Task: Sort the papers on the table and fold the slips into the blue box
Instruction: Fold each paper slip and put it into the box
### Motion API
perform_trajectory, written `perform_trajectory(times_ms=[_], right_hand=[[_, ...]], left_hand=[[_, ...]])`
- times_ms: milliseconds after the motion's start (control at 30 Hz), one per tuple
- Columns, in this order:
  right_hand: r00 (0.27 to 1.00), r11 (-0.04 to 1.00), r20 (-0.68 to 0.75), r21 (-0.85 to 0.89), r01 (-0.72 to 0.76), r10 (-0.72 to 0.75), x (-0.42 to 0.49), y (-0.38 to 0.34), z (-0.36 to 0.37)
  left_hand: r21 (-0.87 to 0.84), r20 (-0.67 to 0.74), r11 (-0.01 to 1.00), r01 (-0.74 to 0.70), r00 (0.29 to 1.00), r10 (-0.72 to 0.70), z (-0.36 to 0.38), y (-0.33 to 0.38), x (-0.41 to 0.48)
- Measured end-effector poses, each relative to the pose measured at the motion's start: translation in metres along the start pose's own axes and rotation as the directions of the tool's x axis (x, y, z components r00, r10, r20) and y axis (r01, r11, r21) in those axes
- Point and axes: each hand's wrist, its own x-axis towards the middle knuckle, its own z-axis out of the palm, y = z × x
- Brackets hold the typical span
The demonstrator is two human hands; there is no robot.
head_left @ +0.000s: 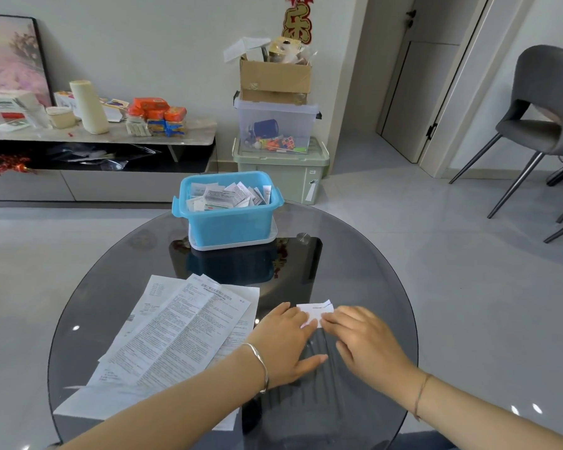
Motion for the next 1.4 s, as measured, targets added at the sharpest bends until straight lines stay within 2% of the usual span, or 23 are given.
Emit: perform_trajectory(times_ms=[100,267,367,433,500,600,700,800,867,967,1067,1200,1300,1367,1400], right_hand=[[0.999,0.999,0.045,-0.031,0.026,-0.025,0.001,0.008,-0.002],[0.992,0.998,0.112,0.026,-0.056,0.053,-0.005,0.014,-0.006],[0.991,0.993,0.103,0.075,-0.093,0.085,-0.008,0.017,-0.007],[0.982,0.979,0.089,0.108,-0.175,0.166,-0.011,0.023,-0.011],[0.947,0.938,0.165,0.168,-0.302,0.275,-0.016,0.028,-0.015],[0.909,0.891,0.26,0.236,-0.387,0.326,-0.023,0.028,-0.012],[0.897,0.869,0.258,0.259,-0.421,0.358,-0.018,0.019,-0.013],[0.886,0.82,0.25,0.342,-0.458,0.391,-0.015,0.015,-0.017],[0.853,0.772,0.276,0.367,-0.519,0.443,-0.015,0.018,-0.019],[0.824,0.7,0.3,0.434,-0.567,0.481,-0.012,0.023,-0.018],[0.833,0.703,0.282,0.448,-0.553,0.476,-0.007,0.021,-0.018],[0.84,0.709,0.242,0.453,-0.541,0.486,-0.002,0.018,-0.016],[0.845,0.705,0.155,0.486,-0.516,0.511,0.004,0.011,-0.022],[0.832,0.682,0.079,0.533,-0.501,0.549,0.008,0.005,-0.032],[0.823,0.654,0.057,0.577,-0.489,0.565,0.011,0.001,-0.039]], left_hand=[[-0.018,-0.012,1.0,0.002,1.0,-0.003,-0.001,-0.002,0.0],[-0.03,0.023,0.999,-0.028,0.999,0.029,-0.004,-0.006,-0.004],[-0.055,0.064,0.998,-0.03,0.997,0.034,-0.004,-0.012,-0.01],[-0.066,0.084,0.997,-0.038,0.995,0.044,-0.006,-0.015,-0.009],[-0.011,0.129,0.999,-0.035,0.991,0.036,-0.006,-0.016,-0.005],[0.071,0.096,0.997,0.042,0.994,-0.049,-0.015,-0.012,0.004],[-0.028,-0.032,0.991,0.128,0.991,-0.128,-0.017,0.001,0.018],[-0.084,-0.056,0.987,0.138,0.988,-0.143,-0.008,0.01,0.037],[0.014,-0.033,0.991,0.133,0.991,-0.132,-0.004,0.008,0.048],[0.192,0.01,0.981,0.015,1.0,-0.017,-0.006,-0.001,0.053],[0.225,0.045,0.974,-0.025,0.999,0.016,-0.006,-0.009,0.052],[0.217,0.009,0.975,-0.041,0.999,0.04,-0.003,-0.013,0.053],[0.028,-0.145,1.0,0.013,0.989,-0.008,-0.005,-0.015,0.049],[-0.228,-0.278,0.973,0.02,0.957,-0.085,-0.006,-0.014,0.041],[-0.376,-0.322,0.926,0.021,0.934,-0.152,-0.009,-0.012,0.035]])
